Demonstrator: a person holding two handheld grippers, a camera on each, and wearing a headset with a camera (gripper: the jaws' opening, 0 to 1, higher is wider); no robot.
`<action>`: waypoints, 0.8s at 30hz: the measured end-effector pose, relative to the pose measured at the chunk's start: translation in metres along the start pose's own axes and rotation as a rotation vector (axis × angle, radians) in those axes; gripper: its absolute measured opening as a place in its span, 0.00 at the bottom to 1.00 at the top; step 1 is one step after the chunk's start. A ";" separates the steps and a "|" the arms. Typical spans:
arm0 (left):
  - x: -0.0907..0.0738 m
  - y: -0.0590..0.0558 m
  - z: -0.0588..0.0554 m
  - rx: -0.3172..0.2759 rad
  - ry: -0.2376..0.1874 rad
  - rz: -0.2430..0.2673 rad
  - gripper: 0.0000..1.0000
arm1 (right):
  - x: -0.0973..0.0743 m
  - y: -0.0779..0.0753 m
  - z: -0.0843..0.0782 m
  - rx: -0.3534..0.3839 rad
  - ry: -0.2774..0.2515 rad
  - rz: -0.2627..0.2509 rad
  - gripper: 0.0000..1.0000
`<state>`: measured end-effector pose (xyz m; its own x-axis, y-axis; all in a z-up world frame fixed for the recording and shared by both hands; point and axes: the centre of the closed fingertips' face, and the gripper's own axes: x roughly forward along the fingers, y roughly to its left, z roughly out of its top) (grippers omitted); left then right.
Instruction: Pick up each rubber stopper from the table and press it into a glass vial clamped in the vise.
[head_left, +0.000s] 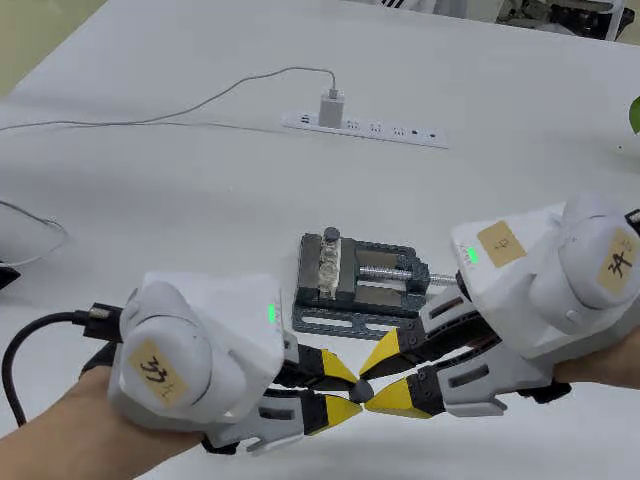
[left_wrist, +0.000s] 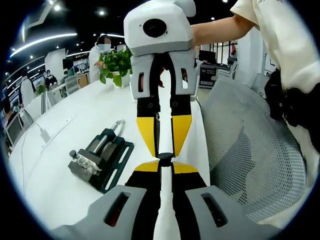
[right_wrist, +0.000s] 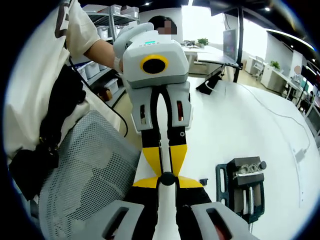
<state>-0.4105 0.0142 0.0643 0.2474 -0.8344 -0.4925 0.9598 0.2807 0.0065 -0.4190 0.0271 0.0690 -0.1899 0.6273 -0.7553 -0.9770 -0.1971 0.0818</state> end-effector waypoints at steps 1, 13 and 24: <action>0.000 0.000 0.000 0.000 0.000 0.000 0.03 | 0.000 0.000 0.000 -0.002 0.001 0.000 0.08; 0.001 0.000 -0.001 -0.033 -0.009 0.001 0.03 | 0.001 0.000 -0.002 0.001 0.017 0.004 0.06; 0.002 0.000 -0.001 -0.032 -0.025 0.011 0.04 | 0.000 0.000 -0.002 0.013 0.020 0.008 0.06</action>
<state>-0.4103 0.0127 0.0625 0.2613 -0.8425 -0.4710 0.9523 0.3047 -0.0166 -0.4184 0.0260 0.0680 -0.1962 0.6101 -0.7677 -0.9765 -0.1925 0.0966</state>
